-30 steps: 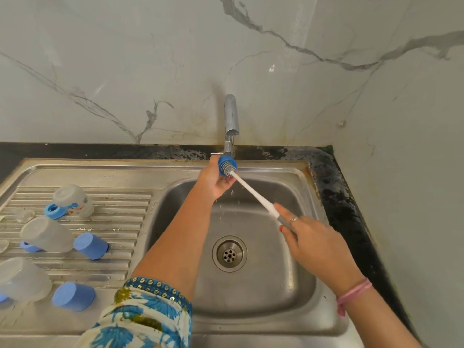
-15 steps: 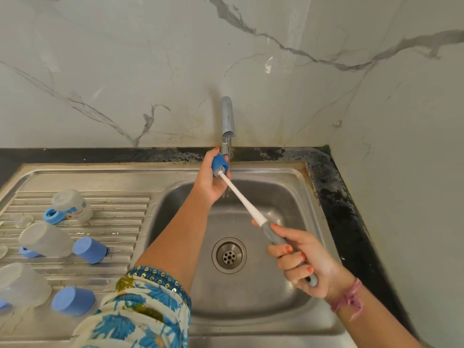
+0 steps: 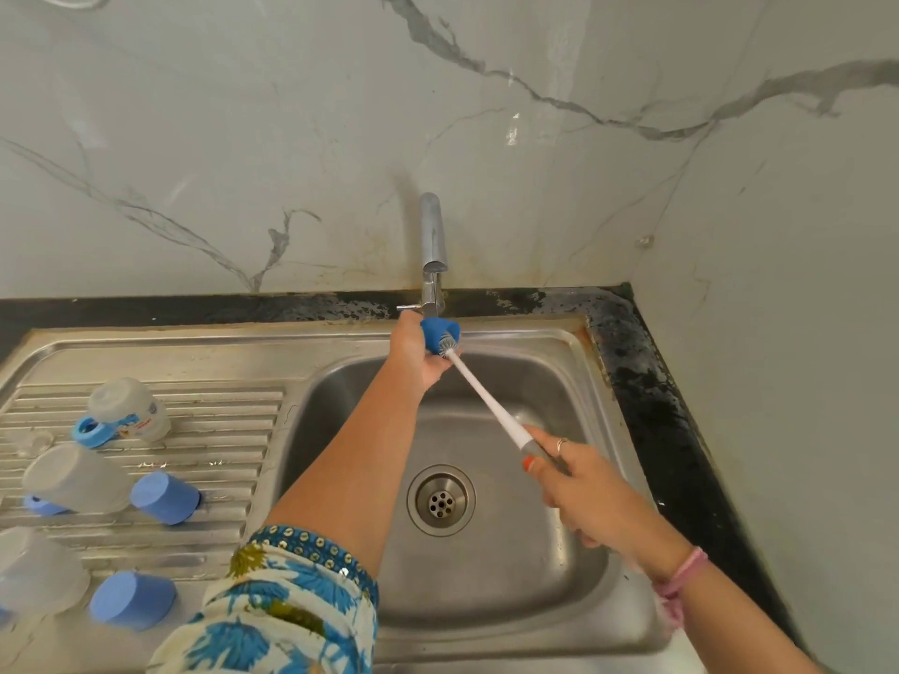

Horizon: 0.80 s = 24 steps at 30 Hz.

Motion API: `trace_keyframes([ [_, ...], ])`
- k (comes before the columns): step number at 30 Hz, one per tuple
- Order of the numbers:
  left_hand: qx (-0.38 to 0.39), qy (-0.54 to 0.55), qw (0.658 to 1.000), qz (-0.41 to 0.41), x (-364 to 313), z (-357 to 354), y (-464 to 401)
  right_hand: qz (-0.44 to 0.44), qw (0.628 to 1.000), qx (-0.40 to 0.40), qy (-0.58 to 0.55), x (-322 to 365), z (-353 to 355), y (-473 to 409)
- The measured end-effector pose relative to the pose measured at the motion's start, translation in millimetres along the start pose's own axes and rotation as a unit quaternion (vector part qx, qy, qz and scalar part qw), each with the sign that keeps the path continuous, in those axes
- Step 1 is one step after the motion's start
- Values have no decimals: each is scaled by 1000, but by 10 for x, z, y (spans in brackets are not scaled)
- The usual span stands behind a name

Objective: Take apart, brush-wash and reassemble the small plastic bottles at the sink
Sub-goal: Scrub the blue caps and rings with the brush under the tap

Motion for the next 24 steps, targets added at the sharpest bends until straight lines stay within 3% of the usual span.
trace_keyframes([
  [1,15,47,999,18,52,18,-17,-101,982,60,-148,-90,-11,14],
  [2,37,96,994,35,83,27,-18,-201,917,148,-310,-141,-67,72],
  [3,68,142,986,52,98,18,-5,-274,807,249,-460,-123,-141,151],
  [4,94,176,978,67,105,-9,9,-301,695,330,-564,-76,-188,222],
  [5,118,197,970,73,107,-47,38,-302,621,373,-620,-73,-227,249],
  [6,130,201,969,67,107,-74,61,-293,599,381,-640,-72,-270,266],
  [7,138,197,969,56,111,-98,87,-287,616,366,-636,-85,-329,273],
  [8,132,176,975,43,110,-103,110,-275,679,328,-596,-108,-381,269],
  [10,97,103,990,16,88,-73,97,-200,869,186,-413,-215,-326,182],
  [11,71,54,996,4,71,-43,71,-141,944,113,-276,-255,-232,135],
  [12,38,1,999,-11,48,-11,28,-63,989,50,-124,-231,-126,78],
  [13,3,-43,999,-28,29,20,-13,19,999,-2,37,-201,-34,32],
  [14,-31,-85,995,-48,9,39,-40,89,977,-38,191,-162,27,16],
  [16,-83,-162,979,-86,-1,36,-52,159,870,-122,450,-151,100,-12],
  [18,-86,-199,970,-107,-19,-12,-61,163,821,-162,522,-108,158,-69],
  [20,-53,-183,978,-90,-58,-91,-49,167,804,-182,541,-56,204,-116],
  [21,-30,-160,984,-71,-91,-135,-14,167,818,-191,515,-50,196,-119],
  [24,28,-66,997,-30,-143,-213,63,127,962,-107,215,-66,38,-29],
])
Point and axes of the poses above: each hand's wrist, its own y-axis away from the middle knuckle, its own z-axis out of the back of the hand, x = y × z, the point moved 5 cm from there along -y, towards the middle knuckle, and after that the axes turned 8 degrees about -x, right-handed, at the moved point
